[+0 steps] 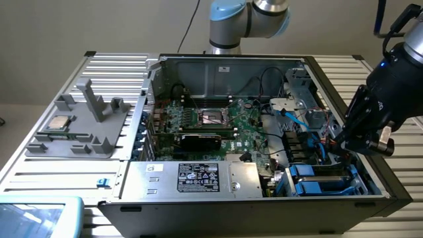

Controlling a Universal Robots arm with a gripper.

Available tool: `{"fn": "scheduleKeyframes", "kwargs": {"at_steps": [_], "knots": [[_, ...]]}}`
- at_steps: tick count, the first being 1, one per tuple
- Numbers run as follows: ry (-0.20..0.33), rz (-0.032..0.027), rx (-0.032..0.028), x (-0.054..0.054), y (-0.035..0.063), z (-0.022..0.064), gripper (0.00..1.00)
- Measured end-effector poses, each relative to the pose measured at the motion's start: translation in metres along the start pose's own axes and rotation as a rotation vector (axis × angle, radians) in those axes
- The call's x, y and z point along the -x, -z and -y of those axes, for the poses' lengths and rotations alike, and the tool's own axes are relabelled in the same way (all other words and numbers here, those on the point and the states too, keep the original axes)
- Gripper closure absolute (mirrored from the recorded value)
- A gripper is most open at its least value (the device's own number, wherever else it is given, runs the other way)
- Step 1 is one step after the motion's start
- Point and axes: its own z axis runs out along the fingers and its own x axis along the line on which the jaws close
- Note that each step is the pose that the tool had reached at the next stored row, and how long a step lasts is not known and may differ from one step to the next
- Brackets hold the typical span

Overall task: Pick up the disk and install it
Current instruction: 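Insert the first disk wire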

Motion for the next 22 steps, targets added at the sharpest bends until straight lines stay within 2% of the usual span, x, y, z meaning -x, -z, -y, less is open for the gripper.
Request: {"fn": "scheduleKeyframes", "kwargs": {"at_steps": [3,5,8,14,17,22], "knots": [[-0.019,0.0040,0.0034,0.0004,-0.0001,-0.0002,0.82],[-0.031,0.0090,0.0066,0.0005,-0.0001,-0.0003,0.82],[-0.049,0.0208,0.0138,0.0007,0.0000,-0.0003,0.82],[-0.085,0.0474,0.0318,0.0010,0.0000,-0.0005,0.82],[-0.105,0.0551,0.0379,0.0010,-0.0001,-0.0005,0.82],[-0.141,0.0621,0.0425,0.0011,-0.0004,-0.0005,0.82]]}}
